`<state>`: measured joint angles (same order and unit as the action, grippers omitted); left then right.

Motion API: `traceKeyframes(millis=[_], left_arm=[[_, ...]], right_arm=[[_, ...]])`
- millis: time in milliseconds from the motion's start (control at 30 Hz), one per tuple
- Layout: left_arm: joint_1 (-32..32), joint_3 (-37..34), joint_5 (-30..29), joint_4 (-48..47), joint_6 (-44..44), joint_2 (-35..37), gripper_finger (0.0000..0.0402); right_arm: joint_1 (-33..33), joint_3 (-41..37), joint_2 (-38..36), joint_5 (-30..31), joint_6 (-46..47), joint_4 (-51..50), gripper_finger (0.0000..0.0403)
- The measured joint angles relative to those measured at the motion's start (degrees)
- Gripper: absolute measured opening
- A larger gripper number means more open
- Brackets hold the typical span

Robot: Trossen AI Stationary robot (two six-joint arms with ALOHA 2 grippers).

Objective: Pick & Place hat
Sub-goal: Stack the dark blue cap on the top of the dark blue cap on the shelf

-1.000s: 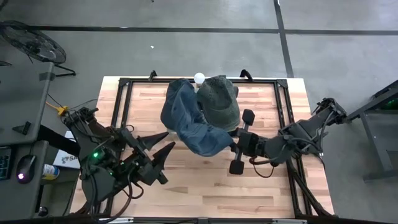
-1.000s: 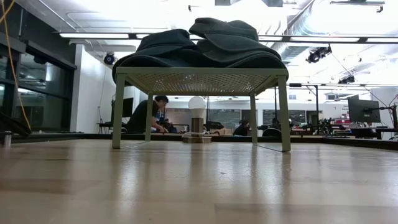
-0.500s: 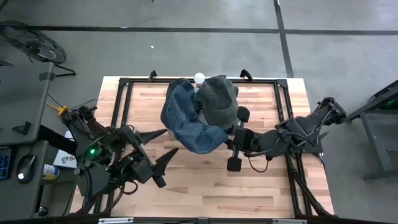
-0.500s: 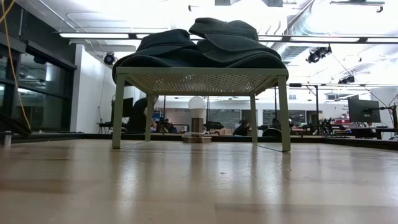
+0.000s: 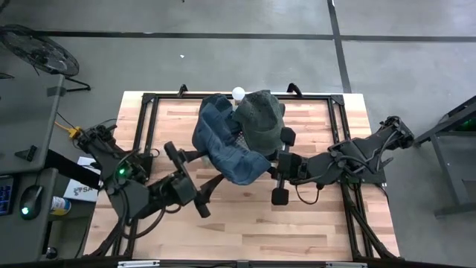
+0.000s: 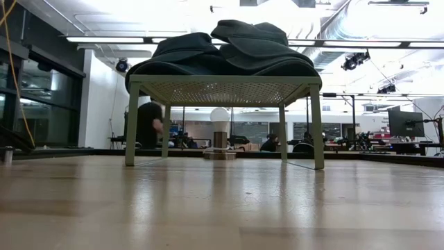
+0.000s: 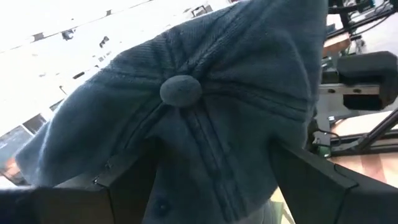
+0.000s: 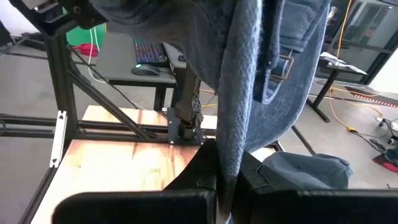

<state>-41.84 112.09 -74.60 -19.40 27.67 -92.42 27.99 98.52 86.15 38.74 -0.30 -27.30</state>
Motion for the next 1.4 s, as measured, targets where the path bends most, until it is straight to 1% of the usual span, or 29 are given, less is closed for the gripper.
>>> traceKeyframes(millis=[67, 167, 267, 367, 600, 767, 833, 1067, 1133, 1233, 1333, 1400], left_arm=[[0.38, 0.0, 0.84, -0.01, -1.28, 0.0, 0.03], [0.36, 0.0, 0.58, 0.0, -2.27, -0.02, 0.0296], [0.26, 0.0, 0.28, 0.0, -2.51, -0.02, 0.0274], [0.21, 0.0, 0.02, 0.0, -3.07, -0.02, 0.023], [0.21, 0.0, -0.57, -0.08, -3.97, -0.04, 0.0097], [0.21, 0.0, 0.5, -0.13, -3.99, -0.04, 0.0016], [0.21, 0.0, -0.38, -0.11, -3.97, -0.04, 0.0008], [0.19, 0.0, -4.32, -0.3, -2.64, -0.04, 0.0004], [0.17, -0.02, -6.21, -0.33, -2.02, -0.07, 0.0003], [0.19, -0.02, -10.59, -0.32, 0.5, -0.07, 0.0002], [0.21, -0.02, -15.09, -0.26, 3.07, -0.07, 0.0002], [0.21, -0.02, -15.59, -0.26, 4.64, -0.07, 0.0001]], right_arm=[[0.0, 0.0, 0.0, 0.0, 0.0, -0.18, 0.0004], [0.0, 0.0, 0.0, -0.01, 0.04, -0.48, 0.0004], [0.0, 0.0, 0.0, -0.04, -0.07, -0.56, 0.0004], [0.02, 0.0, 0.0, -0.07, -0.13, -0.56, 0.0004], [0.0, 0.0, 0.0, -0.26, -0.13, -0.51, 0.0004], [0.0, 0.0, 0.0, -1.03, -0.13, -0.51, 0.0004], [0.0, 0.0, 0.0, -1.08, -0.13, -0.51, 0.0004], [0.0, 0.0, 0.0, -1.77, -0.13, -0.49, 0.0009], [0.02, 0.0, 0.0, -1.74, -0.15, -0.42, 0.0026], [0.07, 0.0, -0.39, -1.3, 0.29, -0.62, 0.0066], [0.31, 0.0, -1.5, 1.44, 0.67, -1.47, 0.0106], [0.31, 0.0, -2.62, 2.74, 2.3, -3.36, 0.0129]])
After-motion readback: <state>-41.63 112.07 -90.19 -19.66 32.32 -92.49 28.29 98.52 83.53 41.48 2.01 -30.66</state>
